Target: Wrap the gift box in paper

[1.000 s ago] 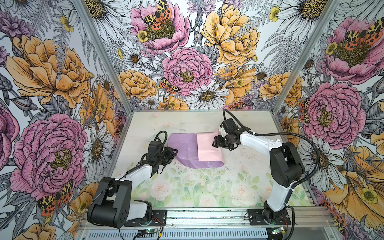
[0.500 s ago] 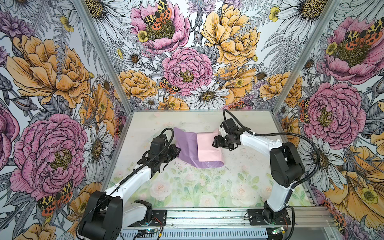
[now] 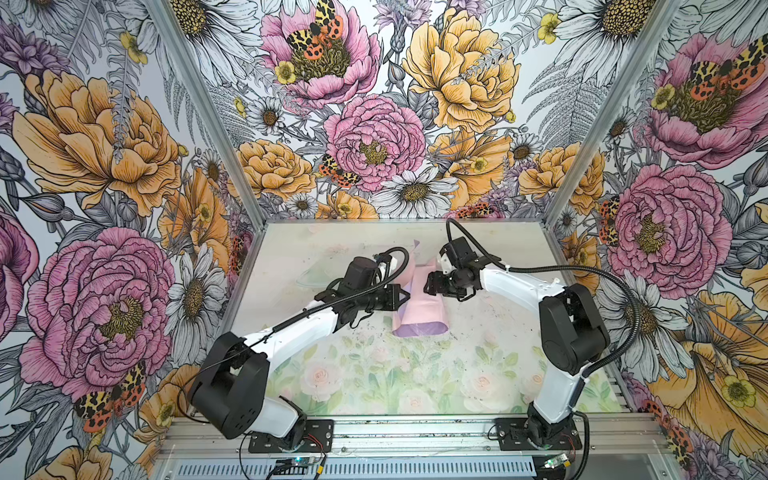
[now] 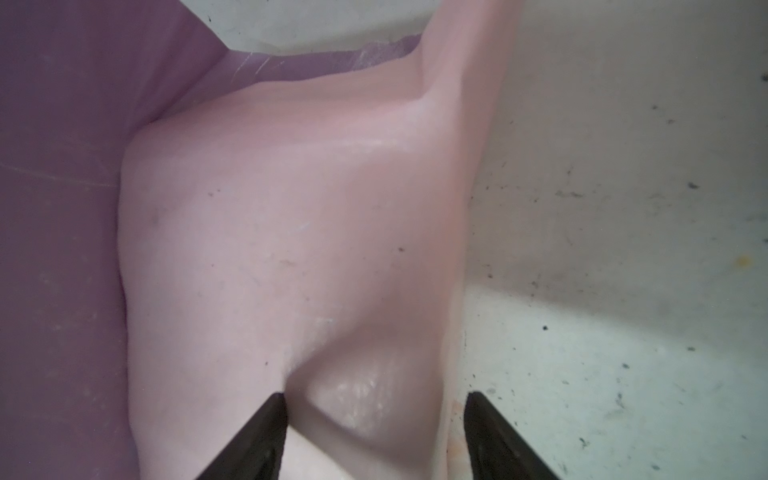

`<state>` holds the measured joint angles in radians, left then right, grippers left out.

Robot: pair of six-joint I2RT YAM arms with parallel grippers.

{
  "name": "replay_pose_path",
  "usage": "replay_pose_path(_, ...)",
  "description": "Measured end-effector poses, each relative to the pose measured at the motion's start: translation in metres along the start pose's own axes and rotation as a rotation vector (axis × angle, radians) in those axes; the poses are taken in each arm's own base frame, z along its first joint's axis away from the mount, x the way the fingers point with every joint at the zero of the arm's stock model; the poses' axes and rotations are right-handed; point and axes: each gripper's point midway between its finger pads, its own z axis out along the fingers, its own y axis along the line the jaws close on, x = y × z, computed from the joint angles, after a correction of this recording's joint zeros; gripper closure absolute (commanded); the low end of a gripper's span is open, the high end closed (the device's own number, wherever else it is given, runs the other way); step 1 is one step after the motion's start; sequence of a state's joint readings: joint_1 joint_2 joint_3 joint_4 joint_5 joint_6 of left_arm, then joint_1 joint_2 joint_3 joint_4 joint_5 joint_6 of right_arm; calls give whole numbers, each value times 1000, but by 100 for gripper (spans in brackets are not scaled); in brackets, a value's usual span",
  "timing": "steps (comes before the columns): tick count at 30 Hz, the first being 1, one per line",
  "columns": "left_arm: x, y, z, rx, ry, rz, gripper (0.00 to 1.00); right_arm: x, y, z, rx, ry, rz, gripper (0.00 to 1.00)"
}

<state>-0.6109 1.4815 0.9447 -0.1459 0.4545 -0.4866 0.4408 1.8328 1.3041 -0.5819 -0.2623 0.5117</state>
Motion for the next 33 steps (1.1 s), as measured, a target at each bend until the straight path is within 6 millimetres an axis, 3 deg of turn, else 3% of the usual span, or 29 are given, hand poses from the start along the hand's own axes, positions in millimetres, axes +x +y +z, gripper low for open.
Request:
replay_pose_path(11,13,10,36,-38,139,-6,100,9,-3,-11,-45,-5,35,28)
replay_pose_path(15,17,12,39,-45,176,-12,100,6,-9,-32,-78,-52,63,23)
replay_pose_path(22,23,12,46,-49,225,-3,100,-18,-12,-76,-166,-182,120,17)
replay_pose_path(27,28,14,49,-58,256,-2,100,-21,-1,-74,-223,-168,126,14)
replay_pose_path(33,29,14,51,-60,267,-1,100,-24,5,-57,-223,-130,116,15)
